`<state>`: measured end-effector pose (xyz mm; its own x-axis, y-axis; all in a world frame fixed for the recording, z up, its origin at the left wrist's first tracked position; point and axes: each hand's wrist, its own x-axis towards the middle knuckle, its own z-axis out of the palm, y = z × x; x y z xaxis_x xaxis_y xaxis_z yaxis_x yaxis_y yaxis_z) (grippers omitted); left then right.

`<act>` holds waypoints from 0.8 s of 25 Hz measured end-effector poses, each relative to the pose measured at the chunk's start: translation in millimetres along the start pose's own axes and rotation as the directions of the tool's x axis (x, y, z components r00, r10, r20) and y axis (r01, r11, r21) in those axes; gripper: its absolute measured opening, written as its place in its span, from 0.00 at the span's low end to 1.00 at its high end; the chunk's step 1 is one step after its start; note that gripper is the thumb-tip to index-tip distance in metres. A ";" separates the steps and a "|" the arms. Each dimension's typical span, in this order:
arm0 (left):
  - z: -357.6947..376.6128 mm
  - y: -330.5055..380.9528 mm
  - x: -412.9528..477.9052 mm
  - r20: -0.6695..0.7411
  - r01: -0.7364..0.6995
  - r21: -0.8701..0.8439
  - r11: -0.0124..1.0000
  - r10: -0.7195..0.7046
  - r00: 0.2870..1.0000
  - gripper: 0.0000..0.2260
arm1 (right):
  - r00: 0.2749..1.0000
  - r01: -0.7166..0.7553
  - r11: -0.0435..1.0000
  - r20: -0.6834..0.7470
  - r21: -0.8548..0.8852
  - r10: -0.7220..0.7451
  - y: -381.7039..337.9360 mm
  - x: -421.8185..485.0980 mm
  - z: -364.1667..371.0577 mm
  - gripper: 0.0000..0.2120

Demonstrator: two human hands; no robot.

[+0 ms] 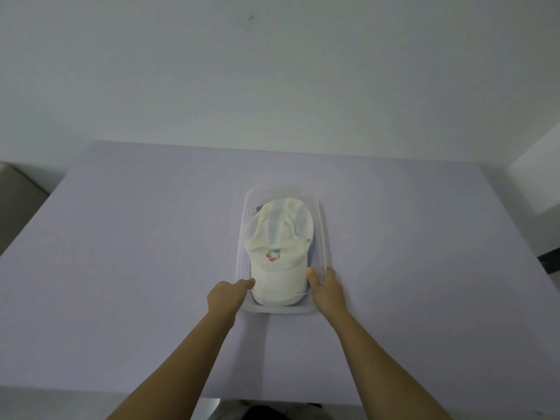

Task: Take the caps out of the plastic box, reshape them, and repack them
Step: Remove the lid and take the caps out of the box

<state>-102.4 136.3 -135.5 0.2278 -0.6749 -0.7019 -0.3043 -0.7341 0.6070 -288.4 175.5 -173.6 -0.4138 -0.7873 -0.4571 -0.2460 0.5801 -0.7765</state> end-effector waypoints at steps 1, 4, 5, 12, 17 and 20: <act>1.0 -1.1 0.7 0.000 -0.001 -0.006 1.000 0.001 1.000 0.23 | 1.000 -0.002 1.000 0.005 0.001 0.002 0.1 0.6 -0.3 0.29; 2.2 1.3 -3.3 0.013 -0.003 -0.007 1.000 0.003 1.000 0.17 | 1.000 -0.006 1.000 0.004 0.018 0.006 1.6 1.8 -0.4 0.29; 2.8 2.6 -4.3 0.011 -0.011 -0.010 1.000 0.011 1.000 0.13 | 1.000 -0.007 1.000 0.004 0.025 0.006 1.4 1.6 -0.7 0.29; 0.0 -0.8 -3.2 -0.037 -0.060 0.075 0.995 0.063 0.997 0.25 | 0.999 -0.012 0.996 0.039 0.093 0.008 -0.1 -1.5 -6.2 0.28; 3.9 -0.6 -17.2 0.039 -0.075 -0.366 0.928 0.096 0.995 0.17 | 0.976 -0.203 0.917 0.147 0.344 0.161 5.6 1.7 -14.4 0.37; 2.3 1.0 -23.5 0.150 -0.033 -0.650 0.759 0.171 0.974 0.18 | 0.972 -0.234 0.847 0.141 0.477 0.189 10.3 4.8 -27.0 0.35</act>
<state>-110.2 151.7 -119.3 0.0311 -0.7716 -0.6354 0.3627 -0.5837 0.7265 -316.6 183.4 -172.1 -0.3249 -0.6848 -0.6523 0.3070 0.5760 -0.7576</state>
